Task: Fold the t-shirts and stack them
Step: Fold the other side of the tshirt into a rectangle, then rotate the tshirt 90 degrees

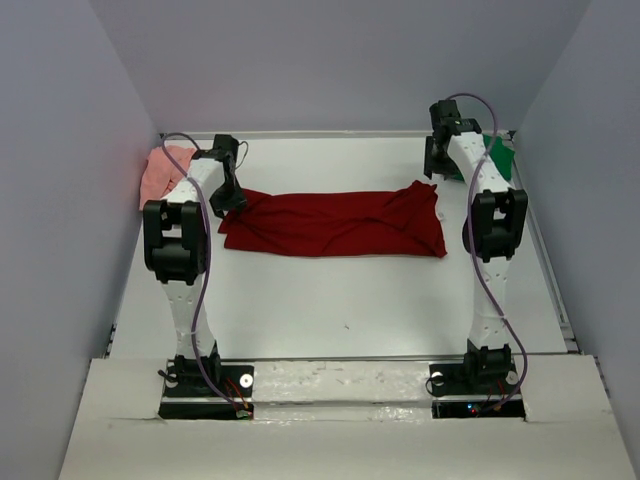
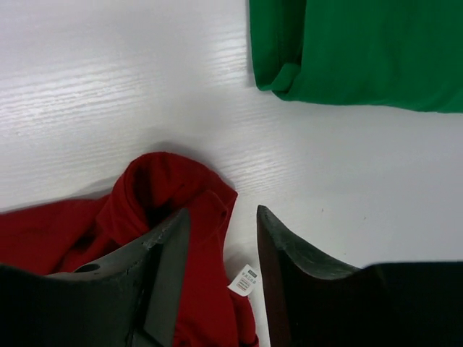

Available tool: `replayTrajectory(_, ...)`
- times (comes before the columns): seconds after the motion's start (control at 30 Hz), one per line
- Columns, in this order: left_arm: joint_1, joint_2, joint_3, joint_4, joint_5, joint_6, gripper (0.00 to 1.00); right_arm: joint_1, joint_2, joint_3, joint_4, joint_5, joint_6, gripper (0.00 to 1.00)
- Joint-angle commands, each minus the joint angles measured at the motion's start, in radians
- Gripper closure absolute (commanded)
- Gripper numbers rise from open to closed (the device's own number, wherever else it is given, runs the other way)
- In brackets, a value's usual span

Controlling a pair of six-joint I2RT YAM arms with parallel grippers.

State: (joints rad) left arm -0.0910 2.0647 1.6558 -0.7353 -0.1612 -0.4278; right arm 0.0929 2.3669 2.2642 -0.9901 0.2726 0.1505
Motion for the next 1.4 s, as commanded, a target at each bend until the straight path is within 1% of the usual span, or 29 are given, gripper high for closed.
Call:
replayTrajectory(0.0, -0.022, -0.136, 0.009, -0.003, -0.116, -0.011, 0.48, 0.004, -0.023, 0.104, 0.039, -0.015, -0.020, 0.50)
replayTrajectory(0.1, -0.042, -0.167, 0.015, -0.018, -0.170, -0.022, 0.48, 0.004, -0.058, 0.120, 0.038, -0.026, -0.019, 0.48)
replayTrajectory(0.13, -0.046, -0.187, 0.015, -0.025, -0.194, -0.026, 0.47, 0.004, -0.069, 0.121, 0.034, -0.033, -0.022, 0.45)
replayTrajectory(0.17, -0.047, -0.195, 0.012, -0.027, -0.201, -0.029, 0.40, 0.004, -0.080, 0.113, 0.033, -0.032, -0.020, 0.45)
replayTrajectory(0.2, -0.047, -0.212, 0.003, -0.023, -0.202, -0.032, 0.31, 0.004, -0.106, 0.103, 0.037, -0.038, -0.019, 0.44)
replayTrajectory(0.33, -0.050, -0.201, 0.007, -0.044, -0.198, -0.032, 0.30, 0.024, -0.161, 0.046, 0.025, -0.061, -0.009, 0.44)
replayTrajectory(0.37, -0.053, -0.202, 0.002, -0.044, -0.190, -0.028, 0.30, 0.024, -0.175, 0.038, 0.013, -0.075, -0.002, 0.46)
replayTrajectory(0.4, -0.056, -0.206, -0.002, -0.042, -0.179, -0.025, 0.30, 0.039, -0.193, -0.007, 0.008, -0.091, 0.021, 0.48)
replayTrajectory(0.43, -0.065, -0.218, -0.025, -0.033, -0.147, -0.014, 0.30, 0.062, -0.246, -0.044, 0.008, -0.101, 0.029, 0.59)
replayTrajectory(0.47, -0.073, -0.224, -0.039, -0.029, -0.126, -0.009, 0.30, 0.073, -0.276, -0.080, 0.008, -0.111, 0.038, 0.72)
replayTrajectory(0.5, -0.079, -0.230, -0.051, -0.026, -0.106, -0.005, 0.31, 0.082, -0.306, -0.169, 0.024, -0.125, 0.067, 0.93)
replayTrajectory(0.53, -0.088, -0.247, -0.063, -0.016, -0.056, 0.000, 0.33, 0.082, -0.340, -0.227, 0.042, -0.134, 0.079, 1.00)
replayTrajectory(0.57, -0.104, -0.258, -0.103, -0.010, -0.034, 0.004, 0.42, 0.093, -0.407, -0.276, 0.057, -0.160, 0.087, 1.00)
replayTrajectory(0.6, -0.111, -0.268, -0.123, -0.003, -0.021, 0.001, 0.47, 0.093, -0.437, -0.319, 0.085, -0.218, 0.104, 1.00)
replayTrajectory(0.63, -0.119, -0.291, -0.166, 0.010, -0.014, -0.005, 0.54, 0.093, -0.467, -0.410, 0.105, -0.223, 0.113, 1.00)
replayTrajectory(0.67, -0.128, -0.301, -0.189, 0.019, -0.002, -0.009, 0.71, 0.093, -0.524, -0.451, 0.120, -0.239, 0.118, 1.00)
replayTrajectory(0.73, -0.128, -0.322, -0.253, 0.052, 0.055, -0.015, 0.93, 0.093, -0.563, -0.527, 0.137, -0.231, 0.126, 1.00)
replayTrajectory(0.77, -0.128, -0.324, -0.269, 0.063, 0.075, -0.017, 1.00, 0.093, -0.578, -0.544, 0.139, -0.231, 0.127, 1.00)
replayTrajectory(0.87, -0.131, -0.316, -0.303, 0.092, 0.101, -0.020, 1.00, 0.093, -0.591, -0.575, 0.122, -0.228, 0.129, 1.00)
replayTrajectory(1.0, -0.131, -0.281, -0.283, 0.105, 0.085, -0.019, 1.00, 0.093, -0.552, -0.578, 0.120, -0.246, 0.136, 1.00)
replayTrajectory(1.1, -0.131, -0.238, -0.235, 0.094, 0.063, -0.009, 1.00, 0.093, -0.489, -0.545, 0.110, -0.265, 0.136, 1.00)
replayTrajectory(1.13, -0.131, -0.213, -0.205, 0.090, 0.060, -0.003, 1.00, 0.093, -0.451, -0.511, 0.105, -0.295, 0.136, 1.00)
replayTrajectory(1.37, -0.130, -0.117, -0.094, 0.071, 0.103, 0.023, 1.00, 0.093, -0.327, -0.353, 0.070, -0.282, 0.135, 1.00)
